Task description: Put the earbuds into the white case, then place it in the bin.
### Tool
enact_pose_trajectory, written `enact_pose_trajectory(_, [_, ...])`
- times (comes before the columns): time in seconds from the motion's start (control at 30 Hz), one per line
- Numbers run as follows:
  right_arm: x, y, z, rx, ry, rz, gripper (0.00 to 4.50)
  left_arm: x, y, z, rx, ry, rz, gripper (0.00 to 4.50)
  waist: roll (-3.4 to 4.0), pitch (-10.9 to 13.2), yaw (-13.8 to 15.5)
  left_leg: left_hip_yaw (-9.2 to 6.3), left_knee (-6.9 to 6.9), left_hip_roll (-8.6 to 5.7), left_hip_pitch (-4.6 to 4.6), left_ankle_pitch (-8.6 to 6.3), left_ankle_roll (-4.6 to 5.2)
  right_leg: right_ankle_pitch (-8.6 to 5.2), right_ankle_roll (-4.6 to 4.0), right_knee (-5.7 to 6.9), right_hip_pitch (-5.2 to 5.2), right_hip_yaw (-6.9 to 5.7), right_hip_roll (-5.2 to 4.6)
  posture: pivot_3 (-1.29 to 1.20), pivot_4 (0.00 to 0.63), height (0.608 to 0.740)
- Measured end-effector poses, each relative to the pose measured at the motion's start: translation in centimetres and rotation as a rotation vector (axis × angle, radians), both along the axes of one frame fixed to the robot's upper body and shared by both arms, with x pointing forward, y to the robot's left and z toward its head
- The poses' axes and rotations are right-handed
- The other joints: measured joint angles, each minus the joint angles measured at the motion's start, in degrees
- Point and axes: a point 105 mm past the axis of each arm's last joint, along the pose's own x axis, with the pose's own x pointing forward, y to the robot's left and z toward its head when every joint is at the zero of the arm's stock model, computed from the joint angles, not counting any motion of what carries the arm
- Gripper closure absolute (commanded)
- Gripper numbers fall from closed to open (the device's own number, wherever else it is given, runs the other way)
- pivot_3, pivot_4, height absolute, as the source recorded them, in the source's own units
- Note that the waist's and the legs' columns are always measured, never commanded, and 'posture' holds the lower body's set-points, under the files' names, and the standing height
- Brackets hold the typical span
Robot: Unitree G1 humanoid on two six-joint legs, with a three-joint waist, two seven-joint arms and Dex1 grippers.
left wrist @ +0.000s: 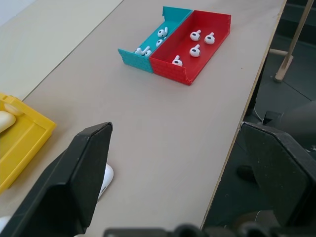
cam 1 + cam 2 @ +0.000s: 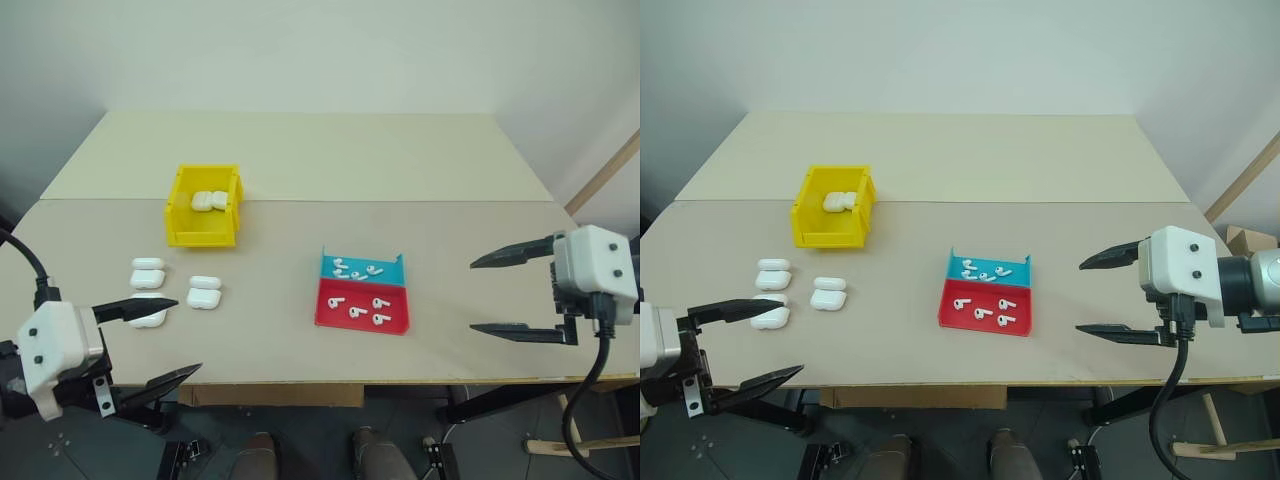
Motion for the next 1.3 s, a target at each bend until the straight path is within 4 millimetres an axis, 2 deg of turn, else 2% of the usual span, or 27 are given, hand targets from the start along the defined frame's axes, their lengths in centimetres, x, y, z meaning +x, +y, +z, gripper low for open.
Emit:
enact_pose_trajectory(0.43, [0.2, 0.2, 0.2, 0.003, -0.007, 0.011, 0.02, 0.2, 0.0, -0.1, -0.011, -0.003, 0.057, 0.0, 0.0, 0.0, -0.03, 0.0, 0.0, 0.0, 0.02, 0.0, 0.0, 0.0, 0.0, 0.01, 0.02, 0.0, 0.0, 0.0, 0.15, 0.74])
enact_pose_trajectory(0.73, [0.5, 0.4, 0.1, 0.009, 0.005, 0.025, 0.02, -0.6, 0.0, 0.3, 0.035, -0.053, 0.28, 0.0, -0.01, 0.0, -0.02, -0.02, 0.0, -0.01, 0.02, 0.0, 0.0, 0.2, -0.33, 0.03, 0.02, 0.0, 0.0, 0.0, 0.15, 0.74])
enact_pose_trajectory(0.87, [0.5, 0.4, 0.0, 0.007, 0.014, 0.026, 0.02, -0.2, 1.4, 0.1, 0.048, 0.019, 0.416, 0.0, -0.01, 0.01, 0.11, -0.03, 0.01, -0.02, 0.31, 0.0, 0.0, -0.02, 0.01, 0.04, 0.26, 0.0, 0.0, 0.0, 0.15, 0.74])
enact_pose_trajectory(1.1, [0.4, 1.0, -1.3, -0.009, 0.057, 0.044, 0.02, 2.9, 4.1, 0.4, 0.126, 0.297, 0.699, 0.0, -0.05, 0.07, 0.07, -0.13, -0.01, -0.07, 0.65, -0.01, -0.01, -0.09, 0.09, 0.0, 0.65, -0.06, -0.02, 0.0, 0.15, 0.74])
enact_pose_trajectory(1.3, [0.3, 1.2, -1.9, -0.006, 0.077, 0.028, 0.02, 5.1, 6.9, -0.7, 0.124, 0.487, 0.883, 0.0, -0.09, 0.12, -0.32, -0.15, -0.09, -0.06, 0.21, -0.1, -0.05, 0.1, -0.42, 0.3, 0.05, -0.03, -0.02, 0.0, 0.15, 0.74])
